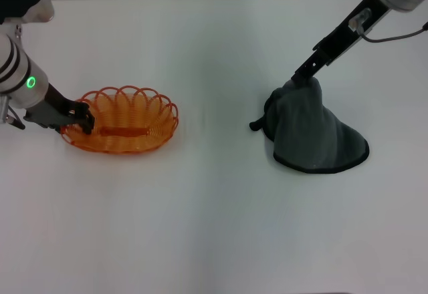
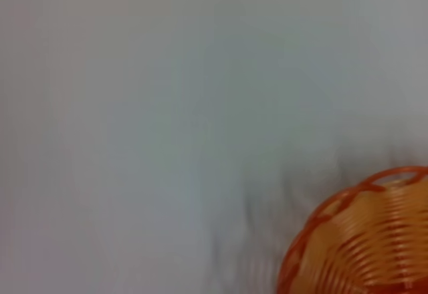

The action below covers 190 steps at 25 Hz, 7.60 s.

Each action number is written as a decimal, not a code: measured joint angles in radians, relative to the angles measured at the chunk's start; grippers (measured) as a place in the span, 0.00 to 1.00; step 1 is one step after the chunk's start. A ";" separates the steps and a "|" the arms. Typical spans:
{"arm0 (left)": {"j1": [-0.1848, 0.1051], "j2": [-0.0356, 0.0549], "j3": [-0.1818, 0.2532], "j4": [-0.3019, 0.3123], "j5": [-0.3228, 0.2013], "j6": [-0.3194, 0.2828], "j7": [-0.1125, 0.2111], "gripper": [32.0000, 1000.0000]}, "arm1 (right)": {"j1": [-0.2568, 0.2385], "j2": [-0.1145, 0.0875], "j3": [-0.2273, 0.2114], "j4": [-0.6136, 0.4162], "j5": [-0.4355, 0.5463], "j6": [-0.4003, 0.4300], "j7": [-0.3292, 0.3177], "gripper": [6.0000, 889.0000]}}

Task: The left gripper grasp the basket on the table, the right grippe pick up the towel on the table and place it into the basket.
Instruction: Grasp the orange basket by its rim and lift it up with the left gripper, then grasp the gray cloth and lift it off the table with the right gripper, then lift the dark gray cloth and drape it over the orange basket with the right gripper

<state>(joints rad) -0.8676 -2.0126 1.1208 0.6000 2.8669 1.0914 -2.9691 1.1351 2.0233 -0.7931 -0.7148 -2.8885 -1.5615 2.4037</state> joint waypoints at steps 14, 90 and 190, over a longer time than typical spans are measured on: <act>-0.001 0.0000 0.002 -0.005 0.003 -0.007 0.002 0.25 | 0.001 0.000 0.000 0.000 0.000 0.000 0.000 0.88; 0.075 0.1527 -0.265 -0.071 -0.712 0.254 0.311 0.06 | -0.037 -0.023 0.000 0.173 0.028 0.153 -0.017 0.85; 0.079 0.1389 -0.257 -0.071 -0.676 0.240 0.322 0.06 | 0.026 -0.125 0.048 -0.179 0.472 -0.281 -0.124 0.08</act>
<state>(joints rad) -0.7889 -1.8737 0.8634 0.5292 2.1909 1.3314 -2.6476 1.1614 1.8987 -0.7450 -0.8941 -2.4163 -1.8421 2.2794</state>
